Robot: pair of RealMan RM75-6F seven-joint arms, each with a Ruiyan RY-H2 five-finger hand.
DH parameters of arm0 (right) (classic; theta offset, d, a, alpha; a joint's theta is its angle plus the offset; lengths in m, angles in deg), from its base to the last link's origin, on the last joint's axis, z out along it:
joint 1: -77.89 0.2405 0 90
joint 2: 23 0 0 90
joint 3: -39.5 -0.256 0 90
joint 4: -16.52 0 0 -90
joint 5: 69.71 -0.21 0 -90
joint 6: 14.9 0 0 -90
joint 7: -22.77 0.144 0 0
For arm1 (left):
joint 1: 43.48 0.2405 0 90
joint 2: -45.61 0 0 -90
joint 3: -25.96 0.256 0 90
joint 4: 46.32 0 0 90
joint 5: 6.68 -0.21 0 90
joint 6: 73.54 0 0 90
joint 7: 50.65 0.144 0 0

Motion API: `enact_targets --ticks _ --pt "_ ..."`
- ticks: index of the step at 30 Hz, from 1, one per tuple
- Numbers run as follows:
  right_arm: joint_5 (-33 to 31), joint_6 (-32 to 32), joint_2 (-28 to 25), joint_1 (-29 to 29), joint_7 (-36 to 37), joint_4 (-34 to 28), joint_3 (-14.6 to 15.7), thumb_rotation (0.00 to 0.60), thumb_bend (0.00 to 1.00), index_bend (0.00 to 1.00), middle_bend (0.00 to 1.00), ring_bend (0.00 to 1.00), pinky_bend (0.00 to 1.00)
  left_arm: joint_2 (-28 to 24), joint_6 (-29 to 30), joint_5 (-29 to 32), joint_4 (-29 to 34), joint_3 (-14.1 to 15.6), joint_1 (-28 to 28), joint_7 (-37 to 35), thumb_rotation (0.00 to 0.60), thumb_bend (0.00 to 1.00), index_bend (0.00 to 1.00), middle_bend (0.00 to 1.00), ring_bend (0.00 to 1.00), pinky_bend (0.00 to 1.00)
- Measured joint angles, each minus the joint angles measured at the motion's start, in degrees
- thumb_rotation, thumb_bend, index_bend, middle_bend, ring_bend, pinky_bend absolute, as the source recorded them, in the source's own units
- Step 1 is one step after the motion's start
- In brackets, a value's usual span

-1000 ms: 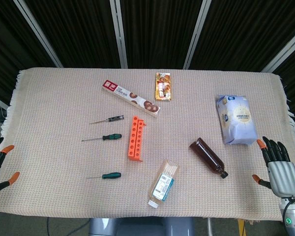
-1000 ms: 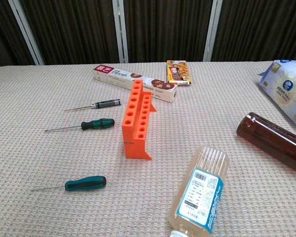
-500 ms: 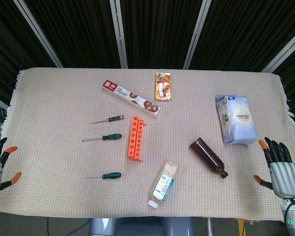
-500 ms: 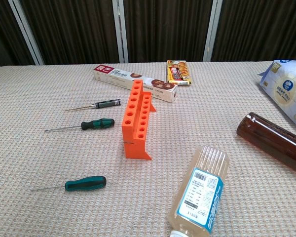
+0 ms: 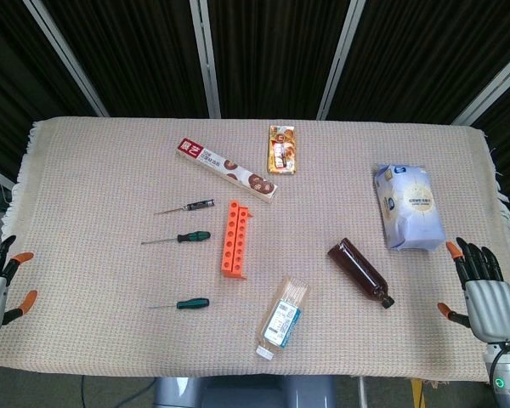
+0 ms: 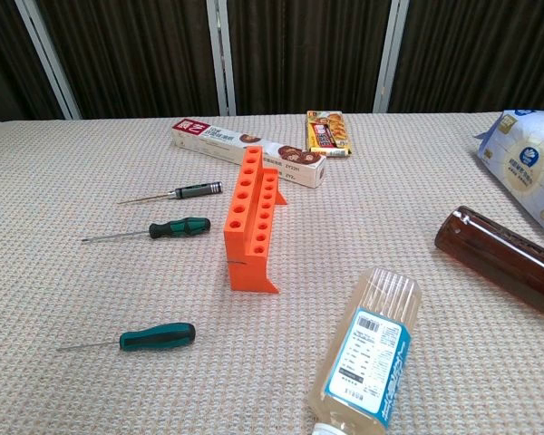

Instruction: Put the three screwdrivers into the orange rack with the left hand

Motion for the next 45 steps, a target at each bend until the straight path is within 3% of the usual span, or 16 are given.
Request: enact_targets --ticks 5,11,20,33,40,45 --pt "-0.1 -0.2 0.0 -0.1 -0.5 -0.4 0.0 0.6 0.0 0.0 0.0 0.0 0.0 -0.9 -2.2 0.7 1.4 0.1 -0.9 1.5 0.6 0.5 0.34 0.05 0.0 0.0" --pt "-0.6 -0.3 0.2 -0.6 -0.3 -0.3 0.2 0.6 0.0 0.0 0.0 0.0 0.0 -1.2 -4.8 0.0 2.7 -0.3 -3.3 2.0 0.6 0.23 0.39 0.07 0.01 0.0" --pt "-0.4 -0.7 0.1 -1.0 -0.2 -0.3 0.4 0.6 0.0 0.0 0.0 0.0 0.0 -1.3 -13.9 -0.9 5.1 -1.6 -10.2 5.8 0.6 0.12 0.42 0.07 0.01 0.0" --pt "-0.8 -1.2 0.3 -2.0 -0.6 -0.9 0.9 0.6 0.0 0.0 0.0 0.0 0.0 5.8 -28.9 1.7 8.4 -4.0 -24.2 24.7 0.6 0.12 0.42 0.08 0.02 0.0" --pt "-1.0 -1.4 0.6 -2.4 -0.8 -1.0 1.0 0.6 0.0 0.0 0.0 0.0 0.0 13.5 -31.4 4.3 8.5 -3.7 -28.6 37.4 0.6 0.18 0.43 0.08 0.02 0.0" --pt "-1.2 -1.4 0.5 -2.7 -0.6 -1.0 1.1 0.6 0.0 0.0 0.0 0.0 0.0 19.1 -32.2 10.8 9.0 -2.6 -30.8 46.1 0.6 0.19 0.42 0.07 0.01 0.0"
